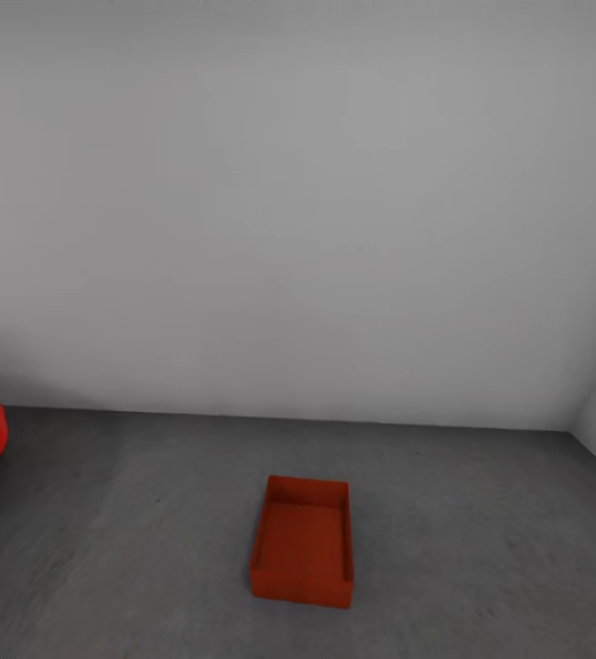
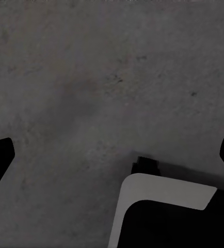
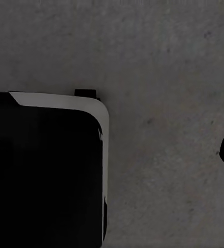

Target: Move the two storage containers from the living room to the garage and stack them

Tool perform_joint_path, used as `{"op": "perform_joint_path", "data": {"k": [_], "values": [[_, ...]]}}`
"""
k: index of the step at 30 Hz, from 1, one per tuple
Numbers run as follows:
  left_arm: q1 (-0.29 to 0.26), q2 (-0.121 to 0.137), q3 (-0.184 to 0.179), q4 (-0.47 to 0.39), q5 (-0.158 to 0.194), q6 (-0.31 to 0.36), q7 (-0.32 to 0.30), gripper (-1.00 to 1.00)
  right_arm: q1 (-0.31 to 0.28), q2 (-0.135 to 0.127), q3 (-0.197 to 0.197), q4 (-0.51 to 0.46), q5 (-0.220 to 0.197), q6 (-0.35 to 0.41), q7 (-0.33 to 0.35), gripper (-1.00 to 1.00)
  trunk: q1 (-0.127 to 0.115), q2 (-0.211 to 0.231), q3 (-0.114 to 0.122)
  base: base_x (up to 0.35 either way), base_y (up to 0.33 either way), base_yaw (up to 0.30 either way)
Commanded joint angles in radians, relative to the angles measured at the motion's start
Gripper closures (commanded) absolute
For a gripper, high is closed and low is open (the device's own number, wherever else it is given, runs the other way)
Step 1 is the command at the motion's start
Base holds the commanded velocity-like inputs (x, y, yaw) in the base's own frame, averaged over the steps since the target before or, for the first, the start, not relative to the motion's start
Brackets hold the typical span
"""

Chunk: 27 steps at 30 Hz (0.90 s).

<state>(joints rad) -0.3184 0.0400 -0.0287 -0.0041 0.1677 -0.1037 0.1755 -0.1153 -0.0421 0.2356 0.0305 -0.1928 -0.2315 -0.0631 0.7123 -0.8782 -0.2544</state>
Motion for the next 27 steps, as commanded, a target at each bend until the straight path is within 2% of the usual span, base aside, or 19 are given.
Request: {"op": "perform_joint_path", "data": {"k": [1,11,27], "values": [[-0.001,0.000,-0.003,0.001,0.009,-0.004,0.001,-1.00,-0.001,0.001,0.008,0.003,-0.009,-0.006,0.000,-1.00,0.000,-0.001,0.000,0.000,0.000,0.117],[-0.001,0.000,-0.003,0.001,0.009,-0.004,0.001,-1.00,-0.001,0.002,0.008,0.003,-0.009,-0.001,-0.001,-1.00,0.000,-0.001,0.015,0.000,0.000,0.094],[-0.001,0.000,-0.003,0.001,0.008,-0.004,0.001,-1.00,-0.001,0.000,0.008,0.003,-0.010,-0.005,0.000,-1.00,0.000,-0.001,0.040,0.000,0.000,0.006]]}}
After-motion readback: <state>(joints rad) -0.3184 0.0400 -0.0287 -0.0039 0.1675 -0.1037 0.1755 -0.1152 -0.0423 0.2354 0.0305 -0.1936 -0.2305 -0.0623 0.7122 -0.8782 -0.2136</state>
